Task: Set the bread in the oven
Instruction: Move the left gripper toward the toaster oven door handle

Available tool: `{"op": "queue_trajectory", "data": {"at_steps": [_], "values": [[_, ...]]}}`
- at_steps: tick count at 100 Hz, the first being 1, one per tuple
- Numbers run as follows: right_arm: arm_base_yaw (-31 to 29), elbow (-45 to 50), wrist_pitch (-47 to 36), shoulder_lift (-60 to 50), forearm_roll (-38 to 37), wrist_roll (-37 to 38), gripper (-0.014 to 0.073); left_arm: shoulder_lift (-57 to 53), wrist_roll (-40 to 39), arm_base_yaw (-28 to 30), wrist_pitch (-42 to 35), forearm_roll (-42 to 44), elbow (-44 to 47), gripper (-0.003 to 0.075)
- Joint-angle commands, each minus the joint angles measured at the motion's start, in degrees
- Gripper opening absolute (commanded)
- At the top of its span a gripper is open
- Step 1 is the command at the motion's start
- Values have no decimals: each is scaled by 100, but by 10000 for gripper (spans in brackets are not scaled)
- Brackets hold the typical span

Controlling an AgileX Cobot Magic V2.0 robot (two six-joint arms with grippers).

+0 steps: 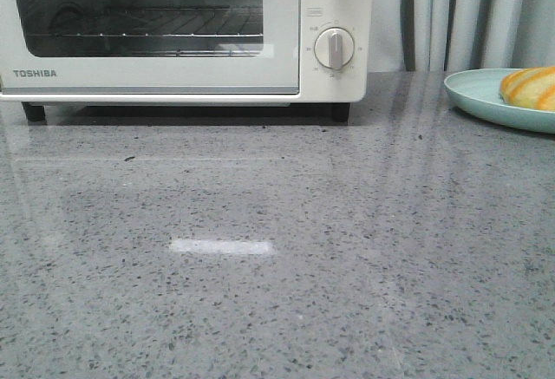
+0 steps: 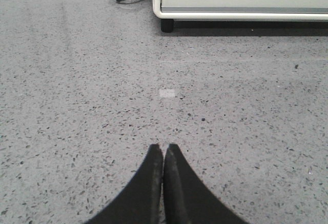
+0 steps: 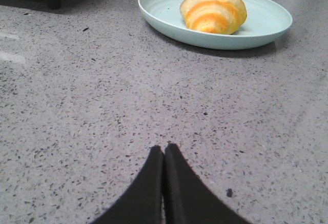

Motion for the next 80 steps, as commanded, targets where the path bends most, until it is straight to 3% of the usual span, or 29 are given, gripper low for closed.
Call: {"op": "queue_trajectory", "data": {"at_steps": [1, 64, 80], "values": [[-42, 70, -130, -114, -17, -5, -69, -168, -14, 19, -304, -48, 140, -21], [-42, 70, -130, -114, -17, -5, -69, -168, -14, 19, -304, -48, 140, -21], [-42, 70, -534, -114, -68, -5, -69, -168, -14, 19, -537, -395, 140, -21]]}}
